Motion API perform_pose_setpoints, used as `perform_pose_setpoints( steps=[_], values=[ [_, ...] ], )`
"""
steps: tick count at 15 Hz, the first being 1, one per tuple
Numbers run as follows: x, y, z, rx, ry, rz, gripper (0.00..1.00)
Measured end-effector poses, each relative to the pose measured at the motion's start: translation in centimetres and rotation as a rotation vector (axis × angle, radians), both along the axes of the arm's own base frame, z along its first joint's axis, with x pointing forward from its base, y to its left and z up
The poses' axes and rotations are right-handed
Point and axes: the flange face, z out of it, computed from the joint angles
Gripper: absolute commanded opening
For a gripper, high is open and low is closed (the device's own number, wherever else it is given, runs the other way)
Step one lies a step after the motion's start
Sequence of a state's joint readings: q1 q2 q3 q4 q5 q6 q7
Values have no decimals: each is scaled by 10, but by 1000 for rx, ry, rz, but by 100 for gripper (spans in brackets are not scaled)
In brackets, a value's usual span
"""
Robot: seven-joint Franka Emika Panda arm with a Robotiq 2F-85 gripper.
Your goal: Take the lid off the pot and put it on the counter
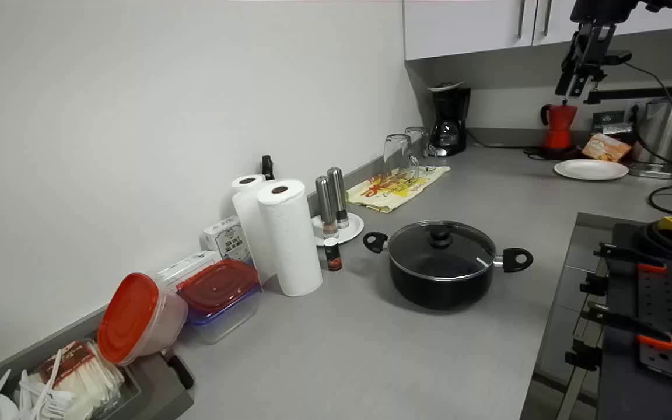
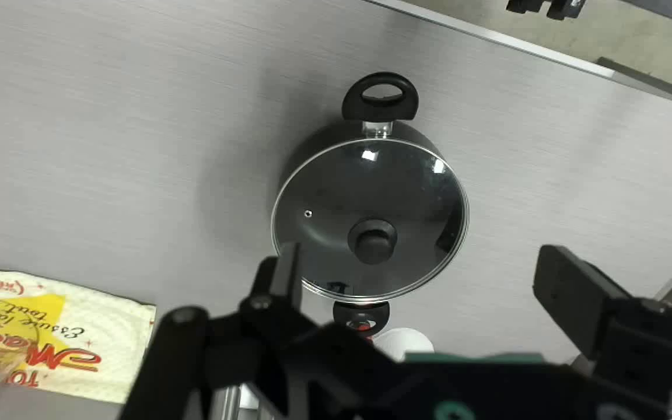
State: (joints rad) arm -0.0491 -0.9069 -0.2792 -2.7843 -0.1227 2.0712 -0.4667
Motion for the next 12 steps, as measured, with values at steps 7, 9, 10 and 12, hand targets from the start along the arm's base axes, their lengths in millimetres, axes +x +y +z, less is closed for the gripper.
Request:
perform_pose_setpoints(
  steps=[7,9,10,12],
  values=[
    [0,1,-8,3,21,3,100],
    [0,2,-8,3,21,3,100],
    [0,2,-8,3,21,3,100],
    [0,2,-8,3,21,3,100]
  ],
)
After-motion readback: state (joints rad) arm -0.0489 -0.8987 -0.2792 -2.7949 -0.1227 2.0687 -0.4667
